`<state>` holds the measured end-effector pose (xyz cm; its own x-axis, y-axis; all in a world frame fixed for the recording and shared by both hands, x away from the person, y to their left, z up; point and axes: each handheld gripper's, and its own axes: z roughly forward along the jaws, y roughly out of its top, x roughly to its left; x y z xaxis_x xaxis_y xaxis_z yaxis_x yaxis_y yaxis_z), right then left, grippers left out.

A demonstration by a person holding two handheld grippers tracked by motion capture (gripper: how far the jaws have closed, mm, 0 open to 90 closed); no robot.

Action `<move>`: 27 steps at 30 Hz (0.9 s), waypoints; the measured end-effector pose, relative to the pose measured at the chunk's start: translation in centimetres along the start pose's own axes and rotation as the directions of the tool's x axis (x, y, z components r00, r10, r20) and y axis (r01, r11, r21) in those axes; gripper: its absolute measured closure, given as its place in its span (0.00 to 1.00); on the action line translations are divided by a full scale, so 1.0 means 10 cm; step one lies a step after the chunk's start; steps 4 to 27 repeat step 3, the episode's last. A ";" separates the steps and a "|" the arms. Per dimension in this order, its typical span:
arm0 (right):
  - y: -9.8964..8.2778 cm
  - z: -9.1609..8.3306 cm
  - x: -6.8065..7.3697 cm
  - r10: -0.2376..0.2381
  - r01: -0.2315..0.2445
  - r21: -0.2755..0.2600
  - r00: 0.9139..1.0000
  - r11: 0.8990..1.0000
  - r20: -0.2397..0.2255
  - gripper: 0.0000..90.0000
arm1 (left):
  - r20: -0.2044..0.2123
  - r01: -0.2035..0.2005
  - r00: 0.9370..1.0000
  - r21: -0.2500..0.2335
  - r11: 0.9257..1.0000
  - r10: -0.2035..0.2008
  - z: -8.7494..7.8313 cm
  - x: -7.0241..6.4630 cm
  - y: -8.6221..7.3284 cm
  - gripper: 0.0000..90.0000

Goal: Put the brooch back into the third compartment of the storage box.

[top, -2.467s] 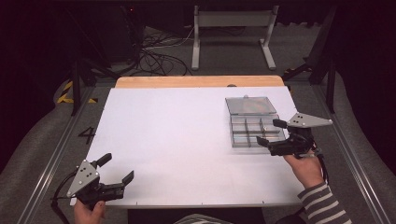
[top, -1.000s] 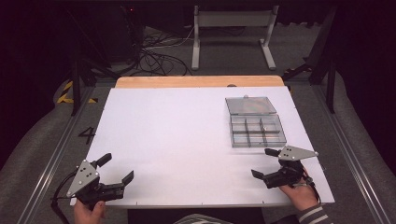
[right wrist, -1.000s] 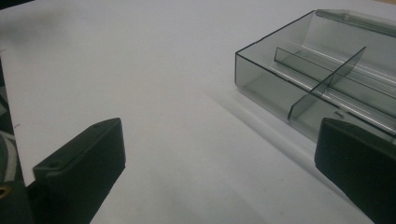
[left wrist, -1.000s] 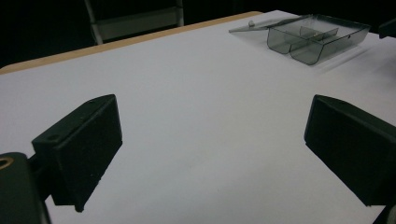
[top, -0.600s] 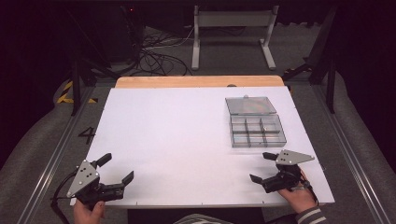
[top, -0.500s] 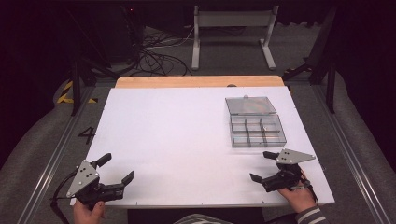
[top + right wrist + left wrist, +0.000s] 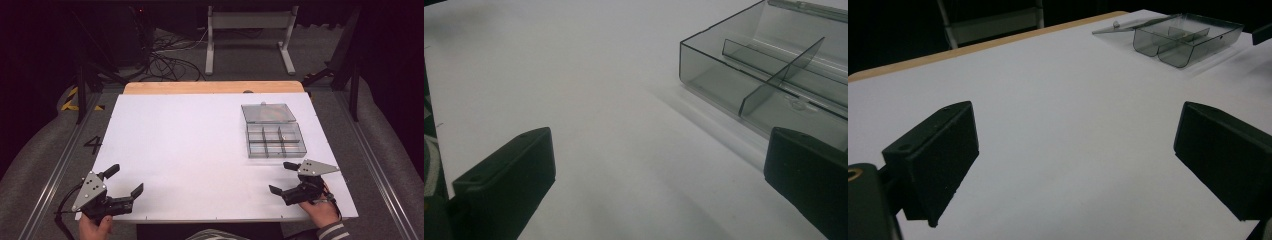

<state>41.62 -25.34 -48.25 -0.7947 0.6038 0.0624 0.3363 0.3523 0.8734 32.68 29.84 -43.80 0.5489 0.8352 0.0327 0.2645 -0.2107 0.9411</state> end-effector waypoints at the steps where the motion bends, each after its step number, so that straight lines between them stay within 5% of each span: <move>1: 0.00 0.00 0.00 0.000 0.000 0.001 1.000 1.000 0.000 0.01 | 0.000 -0.001 1.000 0.000 1.000 0.001 0.00 0.00 0.00 0.05; 27: 0.00 0.00 0.00 0.000 0.000 0.001 1.000 1.000 -0.002 0.01 | -0.001 -0.005 1.000 0.001 1.000 0.005 0.00 0.01 0.00 0.05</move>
